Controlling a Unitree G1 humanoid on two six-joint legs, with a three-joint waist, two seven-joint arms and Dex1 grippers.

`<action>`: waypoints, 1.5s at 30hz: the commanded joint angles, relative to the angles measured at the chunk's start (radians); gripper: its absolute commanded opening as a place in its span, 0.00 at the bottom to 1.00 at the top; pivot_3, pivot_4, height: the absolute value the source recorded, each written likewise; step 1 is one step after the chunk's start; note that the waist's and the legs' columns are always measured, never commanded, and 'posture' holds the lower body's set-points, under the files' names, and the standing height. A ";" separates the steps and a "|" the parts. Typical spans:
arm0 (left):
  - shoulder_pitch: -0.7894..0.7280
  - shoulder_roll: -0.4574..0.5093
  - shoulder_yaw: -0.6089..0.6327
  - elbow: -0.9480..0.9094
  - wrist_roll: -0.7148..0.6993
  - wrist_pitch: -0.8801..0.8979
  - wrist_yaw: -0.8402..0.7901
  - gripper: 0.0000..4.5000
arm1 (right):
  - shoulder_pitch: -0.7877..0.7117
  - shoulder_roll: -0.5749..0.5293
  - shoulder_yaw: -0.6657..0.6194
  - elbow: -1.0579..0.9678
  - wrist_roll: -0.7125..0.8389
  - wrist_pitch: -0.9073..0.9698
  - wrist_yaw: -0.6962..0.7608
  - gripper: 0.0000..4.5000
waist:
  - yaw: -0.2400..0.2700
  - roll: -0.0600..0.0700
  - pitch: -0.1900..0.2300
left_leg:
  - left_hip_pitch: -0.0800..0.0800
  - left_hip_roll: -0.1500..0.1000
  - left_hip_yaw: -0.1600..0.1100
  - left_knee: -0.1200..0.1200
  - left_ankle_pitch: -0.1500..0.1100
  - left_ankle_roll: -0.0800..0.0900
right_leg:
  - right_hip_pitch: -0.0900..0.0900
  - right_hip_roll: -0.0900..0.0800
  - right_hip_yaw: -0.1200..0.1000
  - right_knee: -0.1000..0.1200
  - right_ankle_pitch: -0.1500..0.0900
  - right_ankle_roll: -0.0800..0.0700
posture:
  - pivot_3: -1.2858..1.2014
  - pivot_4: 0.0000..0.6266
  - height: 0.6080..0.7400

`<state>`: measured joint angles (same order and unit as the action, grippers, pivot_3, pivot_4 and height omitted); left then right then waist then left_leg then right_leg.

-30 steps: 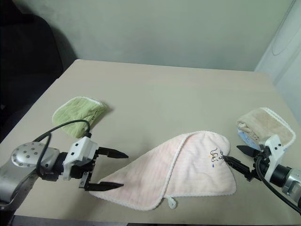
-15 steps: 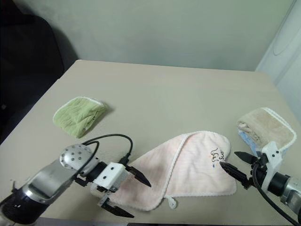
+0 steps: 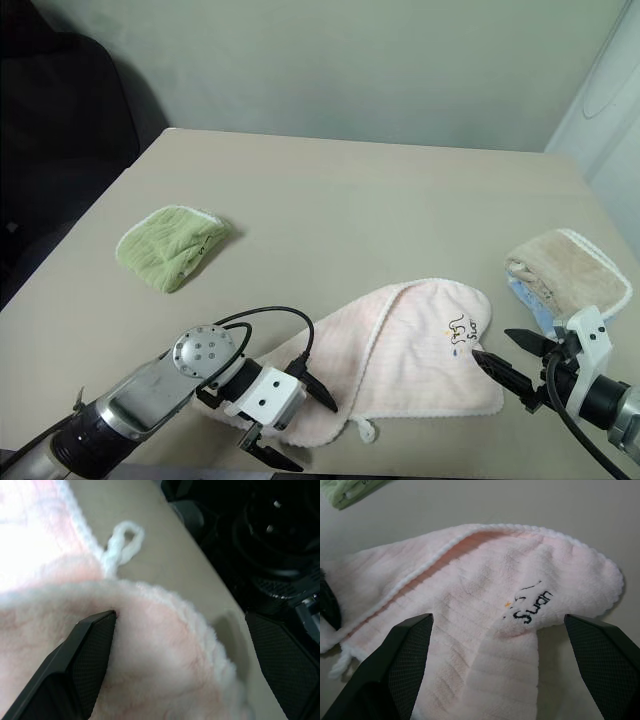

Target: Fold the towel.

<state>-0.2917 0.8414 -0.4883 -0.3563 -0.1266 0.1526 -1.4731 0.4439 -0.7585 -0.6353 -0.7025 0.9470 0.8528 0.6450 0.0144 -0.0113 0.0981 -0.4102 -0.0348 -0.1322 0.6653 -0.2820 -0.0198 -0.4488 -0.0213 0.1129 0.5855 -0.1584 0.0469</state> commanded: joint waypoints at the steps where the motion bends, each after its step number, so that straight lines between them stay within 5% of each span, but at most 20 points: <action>1: -0.008 0.002 0.003 -0.002 0.007 -0.021 -0.003 1.00 | 0.005 -0.009 -0.035 -0.033 0.023 -0.002 -0.014 0.98 | 0.000 0.000 0.000 | 0.000 0.000 0.000 0.000 0.000 0.000 | 0.000 0.000 0.000 0.000 0.000 0.000 | 0.52 0.24 1.00; 4: -0.009 0.003 -0.008 0.011 0.029 -0.036 -0.002 1.00 | 0.003 -0.006 -0.029 -0.036 0.028 -0.004 -0.026 0.98 | 0.000 0.000 0.000 | 0.000 0.000 0.000 0.000 0.000 0.000 | 0.000 0.000 0.000 0.000 0.000 0.000 | 0.52 0.24 1.00; 7: -0.011 0.003 -0.013 0.026 0.051 -0.058 -0.001 0.89 | 0.001 -0.003 -0.023 -0.037 0.032 -0.006 -0.035 0.99 | 0.000 0.000 0.000 | 0.000 0.000 0.000 0.000 0.000 0.000 | 0.000 0.000 0.000 0.000 0.000 0.000 | 0.52 0.24 1.00; 18: -0.015 -0.008 0.019 0.028 0.008 -0.033 0.013 0.00 | -0.021 0.004 0.010 -0.027 0.022 -0.019 -0.046 0.99 | 0.000 0.000 -0.007 | 0.002 0.000 0.000 0.000 -0.002 0.000 | 0.000 0.000 0.000 0.004 0.000 0.001 | 0.52 0.24 1.00; 37: 0.024 -0.005 0.225 -0.071 -0.399 0.327 0.060 0.00 | -0.068 -0.011 0.044 0.007 0.006 -0.025 -0.039 0.99 | 0.000 0.000 -0.007 | 0.002 0.000 0.000 0.000 -0.002 0.000 | 0.000 0.000 0.000 0.005 -0.003 0.005 | 0.52 0.24 1.00; 45: 0.029 -0.013 0.278 -0.064 -0.431 0.345 0.110 0.00 | -0.108 -0.022 0.067 0.029 -0.008 -0.030 -0.031 0.99 | 0.000 0.000 -0.007 | 0.002 0.000 0.000 0.000 -0.002 0.000 | 0.000 0.000 0.000 0.005 -0.003 0.005 | 0.52 0.24 1.00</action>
<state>-0.2587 0.8339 -0.2542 -0.3962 -0.5275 0.4878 -1.3847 0.3482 -0.7676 -0.5660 -0.6703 0.9445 0.8425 0.6040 0.0140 -0.0114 0.0907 -0.4084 -0.0345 -0.1319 0.6653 -0.2835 -0.0201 -0.4490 -0.0215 0.1131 0.5909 -0.1614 0.0517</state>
